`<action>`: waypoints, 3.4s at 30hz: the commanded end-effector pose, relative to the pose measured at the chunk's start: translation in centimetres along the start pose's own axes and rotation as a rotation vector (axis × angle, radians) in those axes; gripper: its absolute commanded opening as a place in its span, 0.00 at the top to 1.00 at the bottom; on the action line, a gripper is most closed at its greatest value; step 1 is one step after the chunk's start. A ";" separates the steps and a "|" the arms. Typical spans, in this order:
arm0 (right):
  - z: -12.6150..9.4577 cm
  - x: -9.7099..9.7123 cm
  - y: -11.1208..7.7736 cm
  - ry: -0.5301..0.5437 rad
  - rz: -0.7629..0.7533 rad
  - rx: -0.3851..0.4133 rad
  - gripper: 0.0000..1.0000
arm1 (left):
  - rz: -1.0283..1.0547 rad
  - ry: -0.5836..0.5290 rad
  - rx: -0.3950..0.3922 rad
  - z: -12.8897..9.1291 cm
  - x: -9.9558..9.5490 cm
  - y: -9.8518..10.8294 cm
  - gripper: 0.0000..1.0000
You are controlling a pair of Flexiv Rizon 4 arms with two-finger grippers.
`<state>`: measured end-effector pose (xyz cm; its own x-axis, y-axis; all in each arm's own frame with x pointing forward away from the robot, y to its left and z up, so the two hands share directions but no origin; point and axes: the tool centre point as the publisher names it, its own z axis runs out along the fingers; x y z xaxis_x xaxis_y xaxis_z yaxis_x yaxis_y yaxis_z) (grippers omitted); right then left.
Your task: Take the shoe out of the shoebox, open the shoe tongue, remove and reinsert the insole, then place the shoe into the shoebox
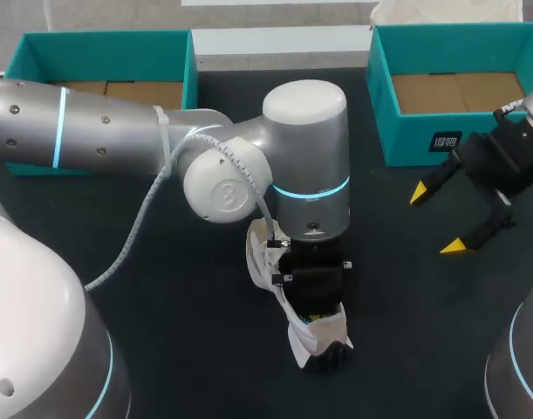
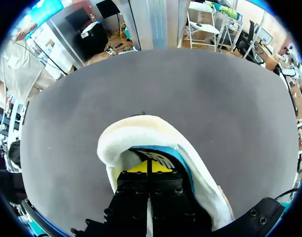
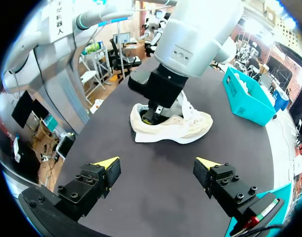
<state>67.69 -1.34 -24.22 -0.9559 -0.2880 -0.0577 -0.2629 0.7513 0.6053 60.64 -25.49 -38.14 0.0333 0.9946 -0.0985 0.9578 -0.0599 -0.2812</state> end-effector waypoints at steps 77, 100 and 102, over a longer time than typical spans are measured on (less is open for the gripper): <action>0.0 0.0 0.0 0.000 0.001 0.004 0.00 | 0.003 0.357 0.100 3.2 3.7 -0.2 1.00; 0.0 0.0 0.0 0.000 0.001 0.004 0.00 | -0.008 0.012 -0.098 4.8 1.8 3.1 1.00; 0.0 0.0 0.0 0.000 0.001 0.004 0.00 | -0.010 -0.008 -0.112 4.7 1.5 3.4 1.00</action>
<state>67.69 -1.32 -24.21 -0.9560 -0.2878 -0.0574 -0.2627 0.7519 0.6046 62.18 -24.46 -40.70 0.0349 0.9988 -0.0336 0.9823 -0.0404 -0.1827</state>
